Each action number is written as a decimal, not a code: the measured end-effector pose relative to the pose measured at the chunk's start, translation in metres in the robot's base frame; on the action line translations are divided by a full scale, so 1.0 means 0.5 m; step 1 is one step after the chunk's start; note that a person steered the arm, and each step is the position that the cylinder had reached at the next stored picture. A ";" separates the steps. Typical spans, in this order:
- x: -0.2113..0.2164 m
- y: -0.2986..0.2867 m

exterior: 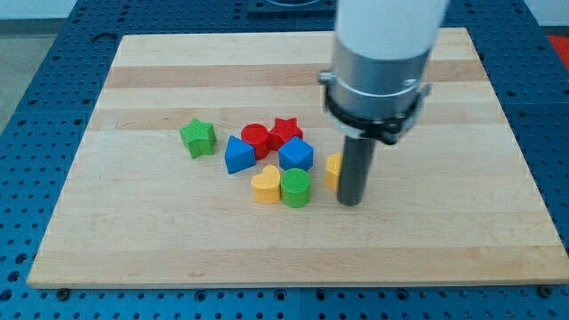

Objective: Slide yellow hexagon to green circle

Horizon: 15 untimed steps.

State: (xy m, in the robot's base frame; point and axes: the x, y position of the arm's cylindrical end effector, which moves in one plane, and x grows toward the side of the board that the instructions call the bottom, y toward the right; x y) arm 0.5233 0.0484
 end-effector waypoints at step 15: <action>-0.008 -0.006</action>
State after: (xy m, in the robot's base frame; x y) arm 0.5192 0.0456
